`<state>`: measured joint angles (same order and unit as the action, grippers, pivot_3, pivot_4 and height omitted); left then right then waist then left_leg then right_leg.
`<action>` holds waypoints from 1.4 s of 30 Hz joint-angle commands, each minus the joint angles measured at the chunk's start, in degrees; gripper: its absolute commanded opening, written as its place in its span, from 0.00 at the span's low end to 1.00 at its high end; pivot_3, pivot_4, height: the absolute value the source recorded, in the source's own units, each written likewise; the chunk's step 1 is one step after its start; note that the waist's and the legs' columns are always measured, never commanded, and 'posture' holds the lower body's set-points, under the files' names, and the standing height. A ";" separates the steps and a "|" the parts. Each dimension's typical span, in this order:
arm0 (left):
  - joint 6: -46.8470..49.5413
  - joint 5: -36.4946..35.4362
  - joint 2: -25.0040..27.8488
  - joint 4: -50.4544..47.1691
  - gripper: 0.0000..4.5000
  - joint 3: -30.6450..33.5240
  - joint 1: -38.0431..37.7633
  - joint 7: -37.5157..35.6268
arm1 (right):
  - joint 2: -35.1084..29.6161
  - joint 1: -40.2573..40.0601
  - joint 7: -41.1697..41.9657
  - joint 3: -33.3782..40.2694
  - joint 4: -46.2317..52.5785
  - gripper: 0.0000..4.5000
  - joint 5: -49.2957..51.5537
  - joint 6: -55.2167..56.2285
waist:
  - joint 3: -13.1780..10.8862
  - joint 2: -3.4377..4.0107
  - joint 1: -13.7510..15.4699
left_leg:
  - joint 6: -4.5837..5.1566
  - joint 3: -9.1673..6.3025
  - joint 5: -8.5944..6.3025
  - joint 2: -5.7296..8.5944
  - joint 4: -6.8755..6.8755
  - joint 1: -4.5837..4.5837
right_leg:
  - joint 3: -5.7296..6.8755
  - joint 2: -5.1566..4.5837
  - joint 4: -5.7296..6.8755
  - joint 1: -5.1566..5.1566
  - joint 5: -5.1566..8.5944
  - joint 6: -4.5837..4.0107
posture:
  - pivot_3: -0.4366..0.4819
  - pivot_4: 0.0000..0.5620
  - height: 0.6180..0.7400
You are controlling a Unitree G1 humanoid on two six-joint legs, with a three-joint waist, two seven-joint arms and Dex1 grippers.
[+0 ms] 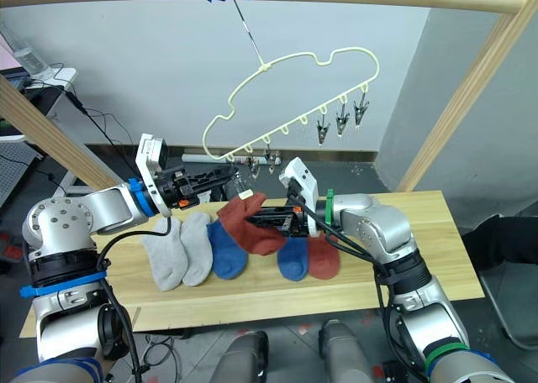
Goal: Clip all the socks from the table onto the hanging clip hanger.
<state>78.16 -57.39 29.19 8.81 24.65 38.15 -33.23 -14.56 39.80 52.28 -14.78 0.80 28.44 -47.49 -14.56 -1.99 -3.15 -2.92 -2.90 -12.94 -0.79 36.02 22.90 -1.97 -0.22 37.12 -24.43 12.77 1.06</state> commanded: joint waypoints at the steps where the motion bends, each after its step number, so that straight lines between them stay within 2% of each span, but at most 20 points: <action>1: -0.50 -0.24 1.01 -1.05 0.53 -0.73 0.22 -0.95 | 0.26 1.08 0.10 0.41 0.64 0.00 -0.04 1.32 | 0.00 0.00 0.00 | 0.00 0.00 0.00 0.00 0.00 0.00 | 0.00 0.00 0.00 0.00 0.00 0.00 | 0.46 0.44 1.00; 8: -0.56 -0.74 1.78 -0.93 0.99 -0.43 0.96 -1.20 | 1.52 0.95 -2.27 -0.14 -0.47 0.00 -2.45 3.38 | 0.00 0.00 -0.04 | 0.00 0.00 0.00 -0.01 -0.01 0.02 | 0.00 0.00 0.01 -0.04 0.00 0.00 | 0.46 0.43 1.00; 9: -1.23 0.06 3.10 -2.25 0.99 -1.19 0.24 -1.82 | 2.02 0.81 -3.11 -0.45 -0.83 0.00 -3.36 4.12 | 0.00 0.00 -0.05 | 0.00 0.00 0.00 -0.01 -0.01 0.02 | 0.00 0.00 0.01 -0.04 0.00 0.00 | 0.46 0.43 1.00; 11: -2.21 1.26 5.11 -4.52 0.99 -1.86 -1.18 -1.65 | 3.25 0.50 -5.11 -0.69 -1.37 0.00 -4.71 4.86 | 0.00 0.00 -0.21 | 0.00 0.01 0.00 -0.02 -0.01 0.02 | -0.01 0.00 0.01 -0.06 0.00 0.00 | 0.46 0.43 1.00; 14: -7.60 5.95 7.92 -8.81 1.00 -4.06 -4.46 -0.82 | 4.88 0.08 -6.61 -0.91 -1.71 0.14 -5.83 5.98 | 0.00 0.00 -0.17 | 0.00 0.09 0.00 -0.03 -0.06 0.05 | -0.13 0.00 0.06 -0.19 0.00 -0.01 | 0.46 0.43 1.00; 15: -9.33 7.29 7.64 -9.06 1.00 -3.19 -5.04 1.27 | 5.27 -0.07 -6.82 -0.78 -1.66 0.21 -5.63 5.63 | 0.00 0.00 -0.09 | -0.01 0.09 0.00 -0.03 -0.06 0.07 | -0.13 0.00 0.06 -0.23 0.00 -0.01 | 0.47 0.43 1.00; 17: -15.50 11.60 8.85 -12.39 1.00 -4.47 -8.21 1.34 | 4.90 -0.77 -6.73 -1.14 -0.82 0.36 -6.04 5.79 | 0.00 0.00 0.04 | -0.01 0.07 0.00 -0.05 -0.06 0.09 | -0.13 -0.02 0.06 -0.25 -0.02 -0.04 | 0.47 0.43 1.00; 19: -17.43 12.79 9.39 -15.95 1.00 -5.48 -10.69 0.95 | 3.41 -1.86 -6.38 -1.48 0.60 0.52 -6.65 5.98 | 0.00 0.00 0.20 | -0.01 0.07 0.00 -0.10 -0.06 0.12 | -0.15 -0.10 0.04 -0.26 -0.06 -0.10 | 0.47 0.43 1.00; 25: -26.03 18.14 7.36 -24.10 1.00 -9.56 -14.66 2.46 | -2.12 -5.66 -7.34 0.04 6.10 0.96 -8.24 6.73 | 0.00 0.00 1.46 | 0.00 0.09 0.00 -0.01 -0.04 0.21 | -0.11 -0.25 -0.02 -0.28 0.00 -0.01 | 0.48 0.44 1.00; 28: -29.03 20.18 6.00 -25.79 1.00 -10.39 -15.52 3.84 | -2.80 -6.28 -7.84 1.67 8.75 0.98 -6.63 5.35 | 0.00 -0.01 1.42 | 0.01 0.15 0.00 0.02 -0.02 0.21 | -0.15 -0.23 -0.02 -0.28 0.00 -0.01 | 0.48 0.44 1.00; 31: -39.58 27.58 1.61 -27.79 1.00 -12.64 -18.07 8.24 | -3.98 -6.62 -9.39 5.38 17.49 0.98 -3.86 3.25 | -0.02 0.03 1.45 | 0.01 0.12 0.00 -0.01 -0.04 0.20 | -0.14 -0.14 -0.01 -0.29 0.00 -0.01 | 0.47 0.45 1.00; 35: -49.90 33.91 -2.65 -26.42 1.00 -13.45 -19.07 11.74 | -4.58 -5.83 -10.72 7.77 22.80 0.98 -1.29 1.35 | -0.02 0.03 1.34 | 0.01 0.10 0.00 -0.03 -0.04 0.20 | -0.13 -0.15 -0.01 -0.28 0.00 -0.01 | 0.46 0.45 1.00; 40: -57.44 39.82 -5.81 -22.47 0.76 -16.93 -18.16 13.14 | -5.27 -3.69 -11.41 8.26 22.80 1.00 -0.96 2.17 | -0.02 0.02 1.34 | 0.01 0.11 0.00 0.00 0.00 0.18 | -0.13 -0.02 0.03 -0.26 -0.01 -0.02 | 0.44 0.44 1.00; 42: -59.19 41.06 -7.12 -20.60 0.76 -17.41 -17.19 13.87 | -5.38 -3.19 -11.61 7.95 22.17 1.00 -1.30 2.81 | -0.02 0.01 1.35 | 0.02 0.13 0.00 0.03 0.02 0.17 | -0.14 -0.02 0.03 -0.24 -0.02 -0.01 | 0.44 0.43 1.00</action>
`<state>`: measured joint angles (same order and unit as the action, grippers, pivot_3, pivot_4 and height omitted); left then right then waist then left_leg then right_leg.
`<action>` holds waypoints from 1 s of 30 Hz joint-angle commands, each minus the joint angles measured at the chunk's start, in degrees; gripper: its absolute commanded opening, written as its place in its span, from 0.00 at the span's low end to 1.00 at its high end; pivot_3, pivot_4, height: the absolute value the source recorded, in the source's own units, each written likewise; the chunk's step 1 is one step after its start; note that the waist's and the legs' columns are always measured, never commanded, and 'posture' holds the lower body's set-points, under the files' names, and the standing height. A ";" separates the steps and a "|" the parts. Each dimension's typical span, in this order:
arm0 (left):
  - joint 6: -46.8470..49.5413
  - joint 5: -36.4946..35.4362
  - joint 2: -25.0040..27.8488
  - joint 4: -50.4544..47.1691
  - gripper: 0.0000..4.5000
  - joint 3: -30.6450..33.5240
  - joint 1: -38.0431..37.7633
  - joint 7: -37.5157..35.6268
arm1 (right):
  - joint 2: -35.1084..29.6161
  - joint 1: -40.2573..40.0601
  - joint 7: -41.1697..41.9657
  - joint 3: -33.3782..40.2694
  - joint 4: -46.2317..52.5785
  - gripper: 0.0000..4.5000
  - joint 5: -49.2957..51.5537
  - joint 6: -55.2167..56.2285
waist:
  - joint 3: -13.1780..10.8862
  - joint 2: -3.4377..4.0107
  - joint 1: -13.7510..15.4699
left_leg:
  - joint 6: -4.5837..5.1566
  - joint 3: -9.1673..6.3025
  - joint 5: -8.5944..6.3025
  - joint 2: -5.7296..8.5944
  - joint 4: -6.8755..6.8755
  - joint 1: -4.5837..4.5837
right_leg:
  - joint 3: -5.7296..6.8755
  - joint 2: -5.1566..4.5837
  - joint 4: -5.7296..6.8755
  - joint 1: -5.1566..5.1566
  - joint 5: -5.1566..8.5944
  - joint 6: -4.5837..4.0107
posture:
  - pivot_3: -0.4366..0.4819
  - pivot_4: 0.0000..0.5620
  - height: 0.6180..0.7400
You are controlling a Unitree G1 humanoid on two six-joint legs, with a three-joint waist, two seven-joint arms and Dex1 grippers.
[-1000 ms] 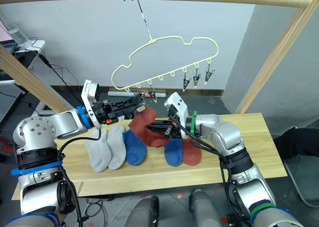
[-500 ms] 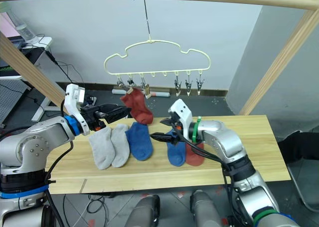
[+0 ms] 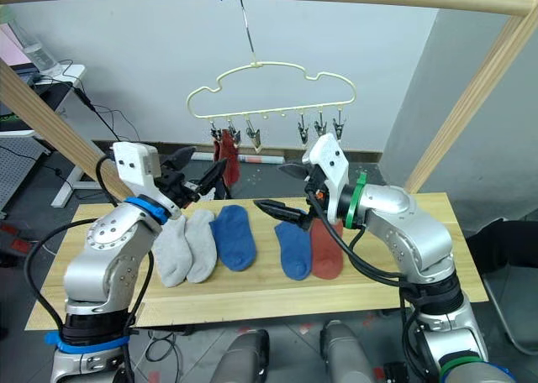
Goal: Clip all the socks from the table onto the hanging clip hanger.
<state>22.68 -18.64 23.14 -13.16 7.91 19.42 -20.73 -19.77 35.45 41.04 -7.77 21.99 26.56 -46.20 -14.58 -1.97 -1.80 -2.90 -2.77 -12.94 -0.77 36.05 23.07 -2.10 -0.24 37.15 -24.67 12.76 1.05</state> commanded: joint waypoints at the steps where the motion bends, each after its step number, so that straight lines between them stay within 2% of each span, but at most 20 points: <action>1: -4.60 2.88 -1.79 2.29 0.76 -0.92 2.04 1.69 | -0.19 1.40 -0.46 0.83 0.83 1.00 0.43 1.85 | 0.00 -0.01 -0.01 | 0.00 -0.03 0.00 -0.01 0.02 0.03 | 0.02 0.00 -0.02 0.00 0.00 0.01 | 0.44 0.43 1.00; 5: -8.41 4.59 -4.03 5.81 0.76 -1.27 3.82 2.62 | -0.04 2.48 -0.95 0.95 0.68 1.00 0.71 1.94 | 0.01 -0.01 -0.02 | 0.00 -0.02 0.00 -0.01 0.01 0.05 | 0.04 0.00 -0.03 -0.01 -0.01 0.01 | 0.43 0.42 1.00; 8: -10.04 5.49 -5.10 7.75 0.65 -1.44 4.79 2.98 | -0.48 2.84 -1.05 1.03 1.16 1.00 1.04 1.72 | 0.01 -0.01 -0.04 | 0.00 -0.03 0.00 -0.02 0.01 0.04 | 0.05 0.00 -0.03 0.00 -0.01 0.00 | 0.42 0.42 1.00; 10: -10.49 5.80 -5.48 8.71 0.53 -1.78 5.22 2.90 | -0.67 2.98 -1.12 0.96 1.32 1.00 1.13 1.72 | 0.01 -0.01 -0.06 | 0.00 -0.03 0.00 -0.02 0.01 0.04 | 0.06 0.01 -0.02 -0.01 -0.01 0.00 | 0.42 0.42 1.00; 30: -18.39 7.93 -7.67 22.46 0.53 -1.38 12.83 3.89 | -0.62 6.48 -2.64 0.74 4.81 1.00 3.44 0.03 | 0.02 -0.03 -0.16 | 0.01 -0.03 0.00 -0.02 0.06 0.03 | 0.25 0.02 0.06 0.00 -0.08 -0.09 | 0.39 0.38 1.00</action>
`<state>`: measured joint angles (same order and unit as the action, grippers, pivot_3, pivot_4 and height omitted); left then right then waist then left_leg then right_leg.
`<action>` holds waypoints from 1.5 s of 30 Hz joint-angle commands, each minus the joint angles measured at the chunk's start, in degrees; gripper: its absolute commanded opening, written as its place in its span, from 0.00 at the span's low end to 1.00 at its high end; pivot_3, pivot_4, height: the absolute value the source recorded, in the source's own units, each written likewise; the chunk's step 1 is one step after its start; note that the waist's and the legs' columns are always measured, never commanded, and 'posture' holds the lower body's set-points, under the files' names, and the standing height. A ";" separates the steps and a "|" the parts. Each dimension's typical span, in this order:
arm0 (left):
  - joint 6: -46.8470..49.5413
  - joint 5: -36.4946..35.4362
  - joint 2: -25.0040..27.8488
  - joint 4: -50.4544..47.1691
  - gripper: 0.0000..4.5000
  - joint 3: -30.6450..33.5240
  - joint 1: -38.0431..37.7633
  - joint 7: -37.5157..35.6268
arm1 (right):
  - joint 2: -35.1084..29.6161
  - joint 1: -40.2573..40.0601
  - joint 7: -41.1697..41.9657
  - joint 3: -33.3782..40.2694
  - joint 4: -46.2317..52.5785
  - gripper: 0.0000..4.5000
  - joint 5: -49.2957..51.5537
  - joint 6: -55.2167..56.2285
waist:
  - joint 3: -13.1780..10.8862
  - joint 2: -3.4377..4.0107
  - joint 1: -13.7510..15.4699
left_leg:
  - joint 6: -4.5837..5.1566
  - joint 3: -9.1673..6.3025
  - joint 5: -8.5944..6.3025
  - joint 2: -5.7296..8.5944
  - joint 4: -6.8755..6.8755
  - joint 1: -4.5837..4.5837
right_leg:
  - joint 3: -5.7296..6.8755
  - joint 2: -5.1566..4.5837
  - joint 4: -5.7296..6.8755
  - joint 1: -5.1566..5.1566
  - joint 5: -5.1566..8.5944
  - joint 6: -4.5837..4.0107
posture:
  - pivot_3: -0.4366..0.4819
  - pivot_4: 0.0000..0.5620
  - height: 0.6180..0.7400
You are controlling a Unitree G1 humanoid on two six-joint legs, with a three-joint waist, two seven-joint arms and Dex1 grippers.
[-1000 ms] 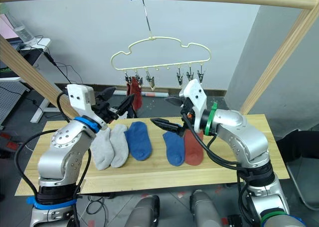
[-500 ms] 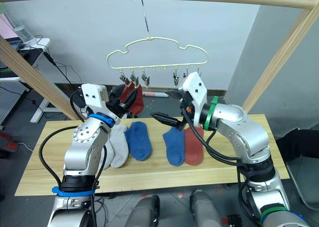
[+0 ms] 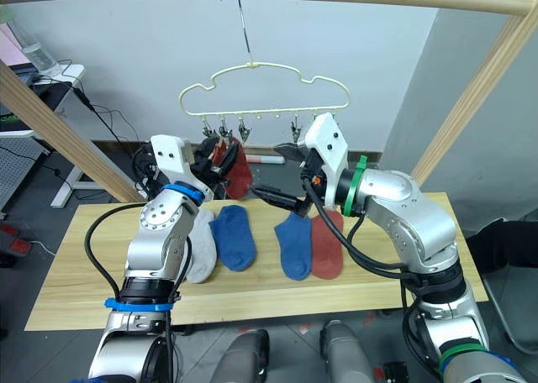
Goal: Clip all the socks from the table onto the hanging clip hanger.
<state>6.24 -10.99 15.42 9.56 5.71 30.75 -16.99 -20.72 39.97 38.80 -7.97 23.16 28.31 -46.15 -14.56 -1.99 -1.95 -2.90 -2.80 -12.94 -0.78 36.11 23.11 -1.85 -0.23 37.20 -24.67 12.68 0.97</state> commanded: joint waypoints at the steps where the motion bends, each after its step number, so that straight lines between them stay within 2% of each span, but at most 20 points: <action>1: -2.23 0.19 0.05 0.18 0.53 0.92 1.73 0.17 | 0.43 2.11 -0.58 0.98 3.70 1.00 1.84 -0.05 | 0.00 0.00 -0.02 | 0.00 0.00 0.00 0.00 0.00 0.00 | 0.00 0.00 0.00 0.00 0.00 0.00 | 0.39 0.38 1.00; 14: -5.44 0.39 -0.30 5.34 0.53 0.58 4.29 -0.23 | 0.28 2.36 -1.80 0.71 4.02 1.00 2.53 -0.64 | 0.02 -0.03 -0.09 | 0.00 -0.01 0.00 0.01 0.03 0.00 | 0.04 0.00 0.03 0.00 -0.11 -0.18 | 0.39 0.38 1.00; 27: -5.52 0.32 -0.77 3.65 0.53 0.20 2.87 -0.21 | -0.30 2.02 -2.70 0.70 4.36 1.00 3.02 -0.97 | 0.02 -0.03 -0.59 | 0.00 -0.02 0.01 0.01 0.06 -0.01 | 0.04 0.00 0.10 0.00 -0.12 -0.19 | 0.38 0.39 1.00; 45: -8.02 1.11 -1.60 9.61 0.53 0.37 5.72 -0.17 | -0.73 2.00 -2.78 0.52 4.29 1.00 2.89 -0.88 | 0.02 -0.03 -1.22 | 0.01 -0.02 0.00 0.04 0.40 -0.02 | 0.02 0.00 0.47 0.00 -0.10 -0.16 | 0.37 0.40 1.00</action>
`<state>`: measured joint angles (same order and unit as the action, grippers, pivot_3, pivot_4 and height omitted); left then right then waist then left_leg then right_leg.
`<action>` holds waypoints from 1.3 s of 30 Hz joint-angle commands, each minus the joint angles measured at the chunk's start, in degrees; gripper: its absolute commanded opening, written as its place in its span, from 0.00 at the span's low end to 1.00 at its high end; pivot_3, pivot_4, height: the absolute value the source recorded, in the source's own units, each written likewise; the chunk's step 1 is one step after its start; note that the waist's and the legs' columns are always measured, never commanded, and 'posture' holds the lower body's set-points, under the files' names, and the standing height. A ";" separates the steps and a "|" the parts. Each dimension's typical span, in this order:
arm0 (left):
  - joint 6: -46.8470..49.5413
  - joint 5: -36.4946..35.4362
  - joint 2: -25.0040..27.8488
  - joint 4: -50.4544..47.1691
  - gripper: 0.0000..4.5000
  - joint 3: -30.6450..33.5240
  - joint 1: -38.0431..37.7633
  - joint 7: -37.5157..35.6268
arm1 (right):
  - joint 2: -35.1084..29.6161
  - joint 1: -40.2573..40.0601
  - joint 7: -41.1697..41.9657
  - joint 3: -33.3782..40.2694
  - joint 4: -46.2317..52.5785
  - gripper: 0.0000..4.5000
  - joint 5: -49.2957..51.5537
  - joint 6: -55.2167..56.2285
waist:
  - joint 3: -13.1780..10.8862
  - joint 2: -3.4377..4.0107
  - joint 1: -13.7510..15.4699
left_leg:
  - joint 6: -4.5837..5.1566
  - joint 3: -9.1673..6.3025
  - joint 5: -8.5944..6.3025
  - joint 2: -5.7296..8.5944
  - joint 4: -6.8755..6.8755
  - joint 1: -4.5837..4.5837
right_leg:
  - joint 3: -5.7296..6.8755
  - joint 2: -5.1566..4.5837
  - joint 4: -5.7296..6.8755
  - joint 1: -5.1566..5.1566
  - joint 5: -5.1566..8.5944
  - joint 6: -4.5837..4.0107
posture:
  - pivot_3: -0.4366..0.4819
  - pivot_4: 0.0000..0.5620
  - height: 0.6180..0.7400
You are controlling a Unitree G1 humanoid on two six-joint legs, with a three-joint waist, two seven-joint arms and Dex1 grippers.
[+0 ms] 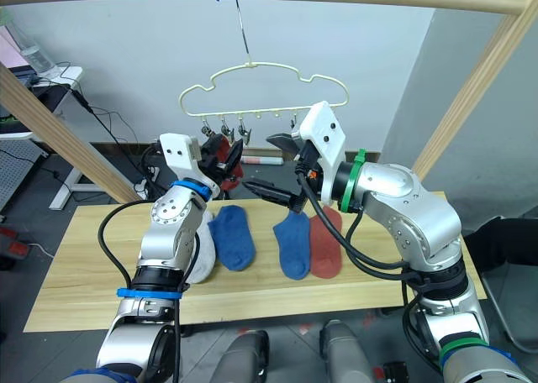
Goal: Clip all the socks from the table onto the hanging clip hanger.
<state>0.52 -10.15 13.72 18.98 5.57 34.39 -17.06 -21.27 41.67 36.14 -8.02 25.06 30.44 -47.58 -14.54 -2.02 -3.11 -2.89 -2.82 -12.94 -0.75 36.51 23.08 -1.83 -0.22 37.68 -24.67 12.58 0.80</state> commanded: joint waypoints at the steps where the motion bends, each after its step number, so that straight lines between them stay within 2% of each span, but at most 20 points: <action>1: -2.74 0.47 0.20 1.01 0.53 0.68 2.69 0.13 | -0.24 0.24 -0.13 0.61 2.38 1.00 0.75 0.54 | 0.00 0.00 -0.06 | 0.00 -0.01 0.00 0.00 0.07 0.00 | 0.01 0.01 0.05 0.00 0.10 0.16 | 0.37 0.40 1.00; 6: -4.21 0.65 0.61 2.81 0.53 0.96 3.66 0.19 | -0.55 0.02 -0.10 0.69 2.37 1.00 0.59 0.67 | 0.00 0.00 -0.24 | 0.00 0.00 0.00 0.00 0.40 -0.01 | -0.04 0.04 0.31 0.02 0.13 0.28 | 0.36 0.40 1.00; 16: -4.26 0.49 0.88 1.50 0.53 1.28 2.33 0.46 | -0.58 0.00 -0.25 0.77 2.37 1.00 0.66 0.75 | 0.00 0.00 -0.28 | 0.00 0.02 0.00 0.00 0.40 -0.02 | -0.08 0.05 0.29 0.04 0.10 0.33 | 0.36 0.39 1.00; 39: -5.10 0.67 1.52 5.36 0.53 2.44 4.08 0.84 | -0.86 -0.11 -0.22 0.71 2.26 1.00 0.53 0.81 | 0.00 0.00 -0.29 | 0.00 0.02 0.00 0.00 0.40 -0.02 | -0.07 0.05 0.28 0.04 0.10 0.33 | 0.36 0.39 1.00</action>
<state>-3.18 -9.68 14.66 25.07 7.15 37.03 -16.37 -21.97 41.55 36.12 -8.03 25.06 30.42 -47.55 -14.54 -2.02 -3.41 -2.89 -2.80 -12.94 -0.75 36.91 23.07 -1.90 -0.17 37.96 -24.63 12.68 1.13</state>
